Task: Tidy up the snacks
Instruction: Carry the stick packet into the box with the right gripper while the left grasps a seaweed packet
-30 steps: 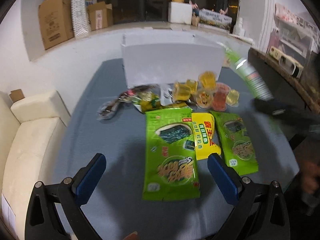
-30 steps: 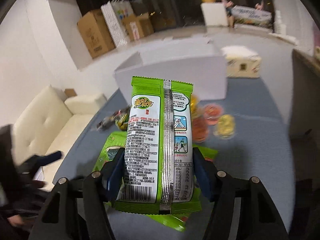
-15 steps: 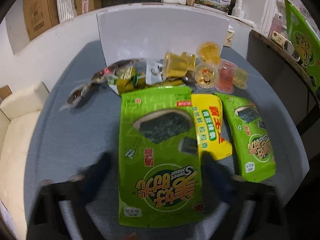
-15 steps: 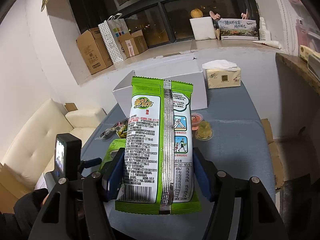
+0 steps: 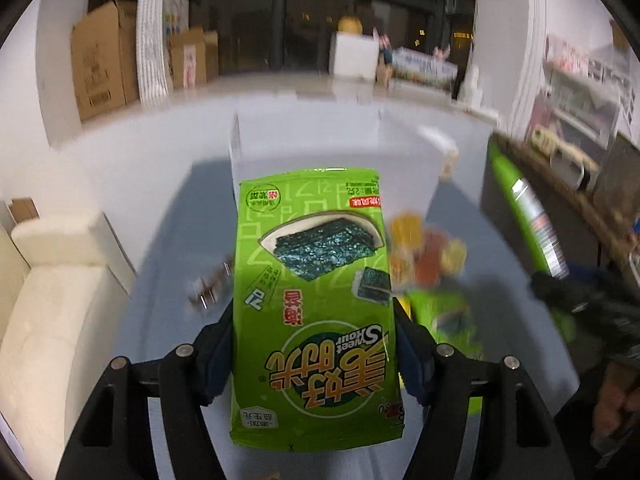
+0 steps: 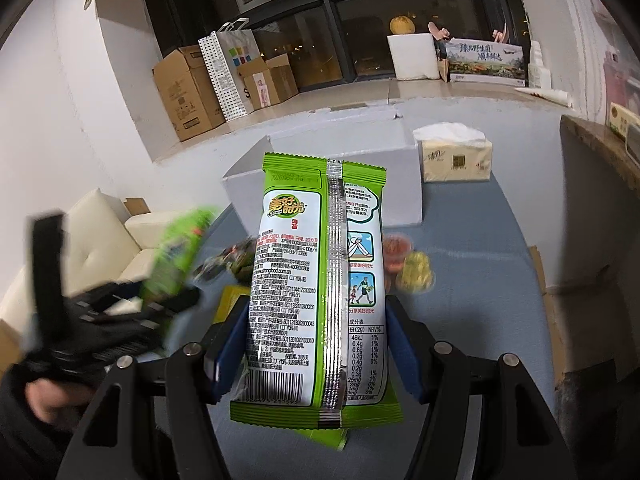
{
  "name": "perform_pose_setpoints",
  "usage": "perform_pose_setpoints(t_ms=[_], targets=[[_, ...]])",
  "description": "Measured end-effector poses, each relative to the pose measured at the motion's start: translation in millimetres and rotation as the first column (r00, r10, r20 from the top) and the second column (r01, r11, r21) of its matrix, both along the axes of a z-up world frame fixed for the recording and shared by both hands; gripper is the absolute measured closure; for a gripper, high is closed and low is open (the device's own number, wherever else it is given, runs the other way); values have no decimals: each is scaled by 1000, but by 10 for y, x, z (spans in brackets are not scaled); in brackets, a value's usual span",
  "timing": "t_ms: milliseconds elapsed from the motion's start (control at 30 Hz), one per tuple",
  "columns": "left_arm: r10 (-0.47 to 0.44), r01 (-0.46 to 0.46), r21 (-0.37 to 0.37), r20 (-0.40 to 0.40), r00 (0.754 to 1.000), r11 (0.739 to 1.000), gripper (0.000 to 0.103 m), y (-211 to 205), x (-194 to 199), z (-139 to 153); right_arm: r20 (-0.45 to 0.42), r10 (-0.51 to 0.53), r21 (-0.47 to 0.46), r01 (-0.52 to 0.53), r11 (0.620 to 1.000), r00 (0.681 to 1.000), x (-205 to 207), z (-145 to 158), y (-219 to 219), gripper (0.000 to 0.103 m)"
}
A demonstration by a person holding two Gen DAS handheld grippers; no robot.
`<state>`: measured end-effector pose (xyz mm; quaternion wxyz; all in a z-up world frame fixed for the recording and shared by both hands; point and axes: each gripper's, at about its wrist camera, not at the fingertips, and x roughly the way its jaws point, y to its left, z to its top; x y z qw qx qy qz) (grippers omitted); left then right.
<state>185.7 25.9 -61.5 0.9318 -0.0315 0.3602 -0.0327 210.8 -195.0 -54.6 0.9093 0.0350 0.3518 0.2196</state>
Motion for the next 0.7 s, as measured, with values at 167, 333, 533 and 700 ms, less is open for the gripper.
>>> perform_pose_setpoints(t_ms=[167, 333, 533, 700], targets=[[0, -1, 3, 78, 997, 1000, 30, 178, 326, 470, 57, 7, -23, -5, 1000, 998, 481, 249, 158, 34], [0, -2, 19, 110, 994, 1000, 30, 255, 875, 709, 53, -19, -52, 22, 998, 998, 1252, 438, 382, 34], [-2, -5, 79, 90, 996, 997, 30, 224, 1767, 750, 35, -41, -109, 44, 993, 999, 2082, 435, 575, 34], [14, -17, 69, 34, 999, 997, 29, 320, 2300, 560, -22, -53, -114, 50, 992, 998, 2487, 320, 650, 31]])
